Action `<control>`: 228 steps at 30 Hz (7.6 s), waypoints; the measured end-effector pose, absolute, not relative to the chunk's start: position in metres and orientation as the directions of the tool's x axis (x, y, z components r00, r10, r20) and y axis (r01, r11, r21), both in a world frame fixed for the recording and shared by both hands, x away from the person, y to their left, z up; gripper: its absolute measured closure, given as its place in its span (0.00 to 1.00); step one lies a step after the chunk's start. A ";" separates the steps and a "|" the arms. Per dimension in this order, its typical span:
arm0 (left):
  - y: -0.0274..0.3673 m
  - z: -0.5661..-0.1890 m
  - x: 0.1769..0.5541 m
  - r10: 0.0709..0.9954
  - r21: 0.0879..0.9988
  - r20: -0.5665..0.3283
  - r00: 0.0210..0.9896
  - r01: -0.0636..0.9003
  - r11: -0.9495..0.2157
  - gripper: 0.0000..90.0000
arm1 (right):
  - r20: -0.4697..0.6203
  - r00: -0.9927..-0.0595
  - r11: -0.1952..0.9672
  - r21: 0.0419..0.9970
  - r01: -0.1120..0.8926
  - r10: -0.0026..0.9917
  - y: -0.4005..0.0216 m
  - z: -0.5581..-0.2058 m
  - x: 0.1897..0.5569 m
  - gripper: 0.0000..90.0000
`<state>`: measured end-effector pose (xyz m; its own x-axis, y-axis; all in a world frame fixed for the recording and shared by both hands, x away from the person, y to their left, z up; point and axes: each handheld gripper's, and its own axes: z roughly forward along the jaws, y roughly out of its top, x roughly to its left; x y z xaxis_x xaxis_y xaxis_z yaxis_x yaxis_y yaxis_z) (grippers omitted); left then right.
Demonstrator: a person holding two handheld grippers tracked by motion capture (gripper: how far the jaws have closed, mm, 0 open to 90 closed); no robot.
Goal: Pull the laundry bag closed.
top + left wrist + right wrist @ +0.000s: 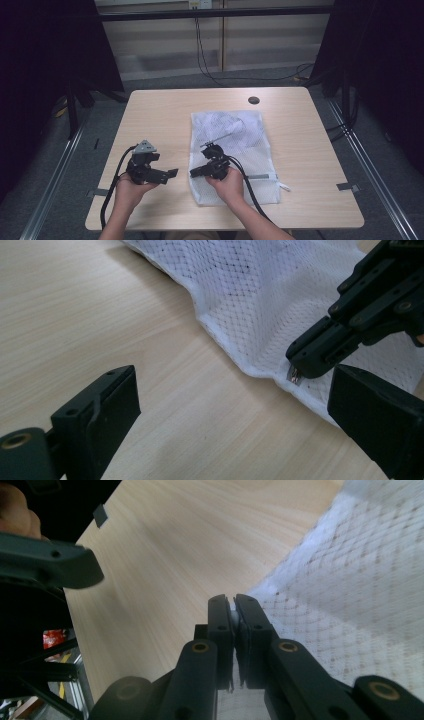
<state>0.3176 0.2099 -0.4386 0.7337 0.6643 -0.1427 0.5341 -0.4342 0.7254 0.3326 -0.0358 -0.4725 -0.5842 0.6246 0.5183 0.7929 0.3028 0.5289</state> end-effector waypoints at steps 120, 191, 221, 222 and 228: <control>0.138 -0.464 0.324 0.499 0.584 -0.571 0.652 0.750 -0.312 0.98 | 0.524 -0.608 0.204 0.634 0.746 0.596 -0.069 -0.436 0.324 0.96; 0.147 -0.462 0.324 0.500 0.587 -0.584 0.639 0.758 -0.283 0.98 | 0.512 -0.560 0.190 0.605 0.773 0.651 -0.104 -0.441 0.327 0.96; 0.148 -0.462 0.324 0.499 0.584 -0.589 0.635 0.762 -0.280 0.99 | 0.513 -0.539 0.180 0.591 0.786 0.668 -0.114 -0.446 0.326 0.96; 0.148 -0.462 0.324 0.499 0.585 -0.589 0.636 0.761 -0.281 0.99 | 0.511 -0.540 0.181 0.592 0.785 0.669 -0.114 -0.445 0.326 0.96; 0.149 -0.461 0.324 0.501 0.583 -0.589 0.634 0.763 -0.280 0.99 | 0.504 -0.537 0.184 0.591 0.786 0.676 -0.116 -0.446 0.326 0.96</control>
<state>0.3236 0.1489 -0.4611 0.6342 0.5006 -0.5893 0.7627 -0.2797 0.5832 0.3265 -0.1156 -0.4458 -0.5371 0.6762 0.5042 0.7857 0.1837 0.5907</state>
